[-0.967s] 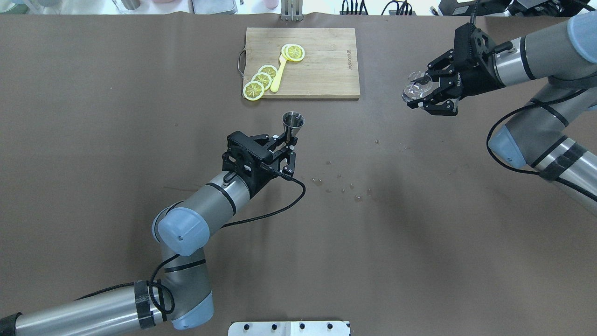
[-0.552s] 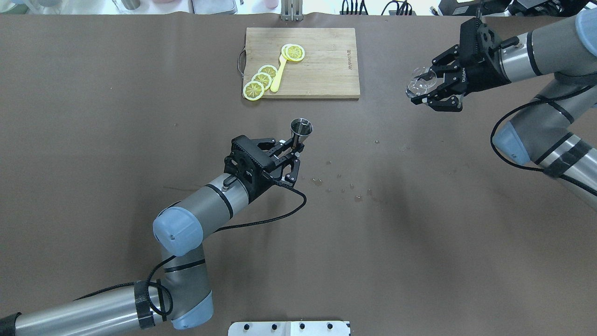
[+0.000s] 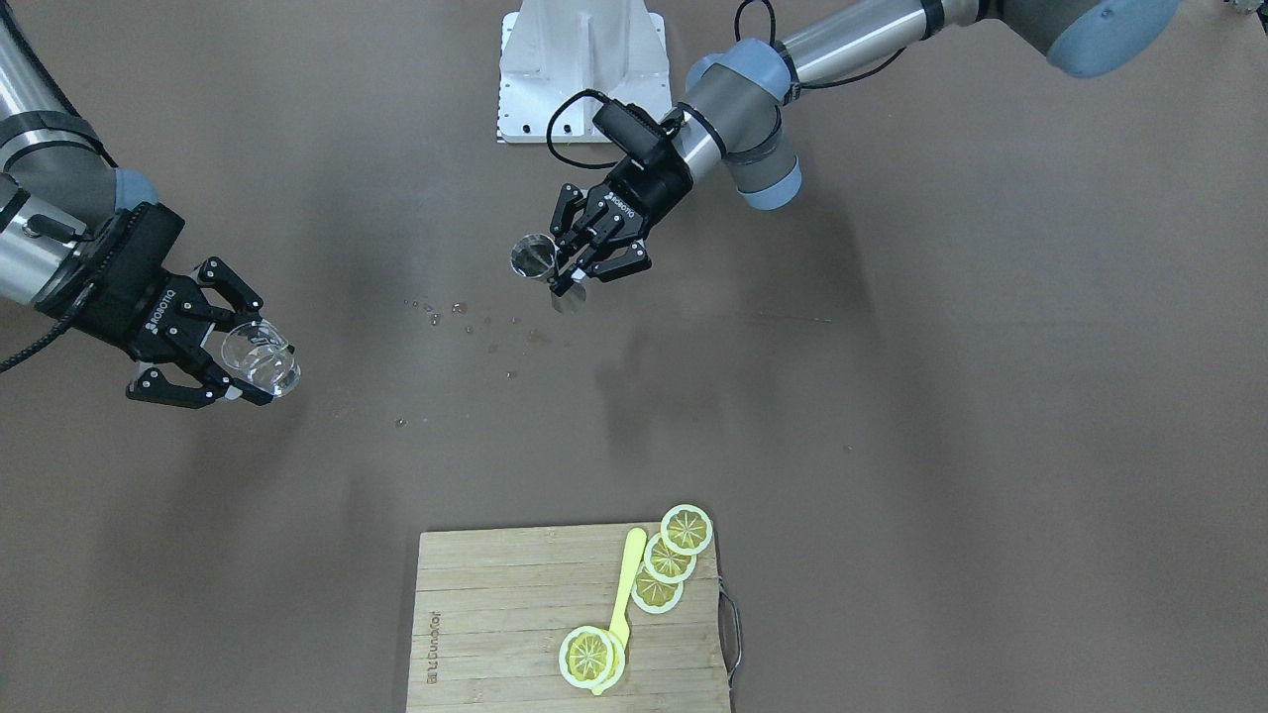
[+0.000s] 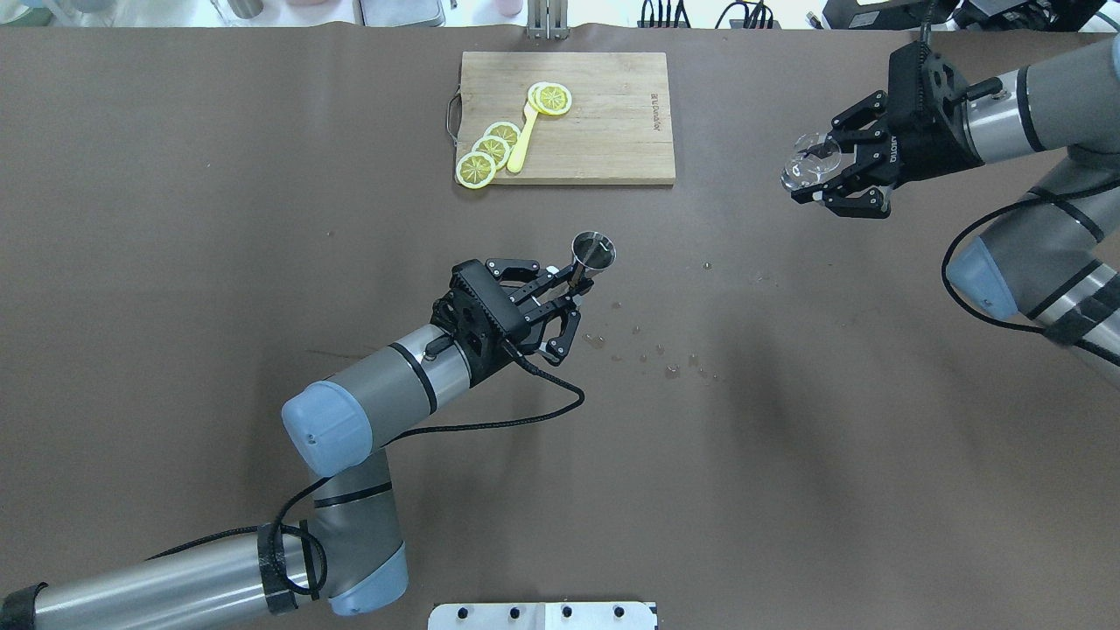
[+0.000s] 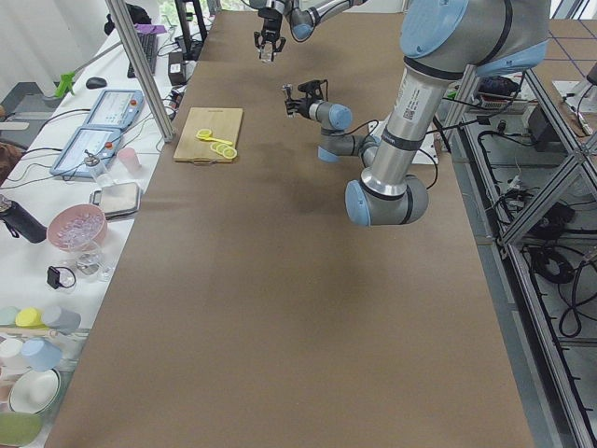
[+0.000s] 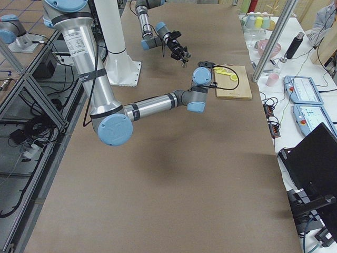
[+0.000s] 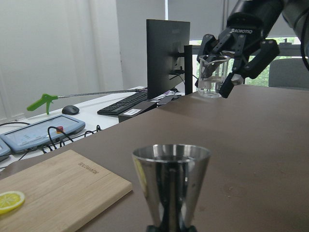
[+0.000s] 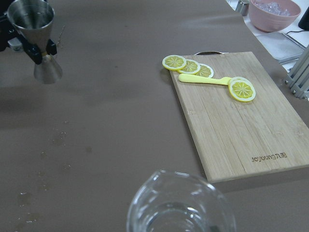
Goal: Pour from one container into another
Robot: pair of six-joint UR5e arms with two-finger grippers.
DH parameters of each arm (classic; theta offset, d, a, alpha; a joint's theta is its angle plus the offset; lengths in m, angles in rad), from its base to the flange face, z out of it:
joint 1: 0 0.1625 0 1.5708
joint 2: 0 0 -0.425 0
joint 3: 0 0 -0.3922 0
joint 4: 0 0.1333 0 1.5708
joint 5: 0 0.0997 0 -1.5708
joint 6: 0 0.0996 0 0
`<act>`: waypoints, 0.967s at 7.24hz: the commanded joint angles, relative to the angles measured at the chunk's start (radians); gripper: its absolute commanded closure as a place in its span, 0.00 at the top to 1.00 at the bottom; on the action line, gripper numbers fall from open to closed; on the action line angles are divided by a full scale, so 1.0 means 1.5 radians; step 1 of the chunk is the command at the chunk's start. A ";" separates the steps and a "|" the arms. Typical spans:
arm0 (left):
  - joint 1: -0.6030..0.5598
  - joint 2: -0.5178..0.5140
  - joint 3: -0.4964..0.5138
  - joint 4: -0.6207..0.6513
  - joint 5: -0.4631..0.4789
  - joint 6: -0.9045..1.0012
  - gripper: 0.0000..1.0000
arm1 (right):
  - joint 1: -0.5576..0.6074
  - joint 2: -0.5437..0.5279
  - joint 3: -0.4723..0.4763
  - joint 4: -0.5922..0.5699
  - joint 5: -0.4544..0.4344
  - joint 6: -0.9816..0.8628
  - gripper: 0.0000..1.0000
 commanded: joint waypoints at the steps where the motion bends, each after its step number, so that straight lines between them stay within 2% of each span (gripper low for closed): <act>1: 0.000 -0.014 0.020 -0.004 -0.017 0.076 0.00 | -0.017 -0.009 0.034 -0.024 -0.009 -0.004 0.00; 2: 0.001 -0.010 0.023 -0.050 -0.018 0.076 0.00 | -0.024 -0.013 0.067 -0.041 -0.021 -0.005 0.00; 3: 0.003 -0.001 0.038 -0.131 -0.017 0.078 0.00 | -0.051 -0.040 0.141 -0.110 -0.053 -0.024 0.00; 5: 0.003 -0.002 0.044 -0.138 -0.011 0.078 0.00 | -0.067 -0.073 0.281 -0.288 -0.091 -0.150 0.00; 6: 0.003 -0.004 0.044 -0.137 -0.010 0.078 0.00 | -0.092 -0.065 0.336 -0.376 -0.110 -0.152 0.00; 7: 0.003 -0.006 0.045 -0.137 -0.010 0.078 0.00 | -0.120 -0.042 0.364 -0.451 -0.141 -0.153 0.00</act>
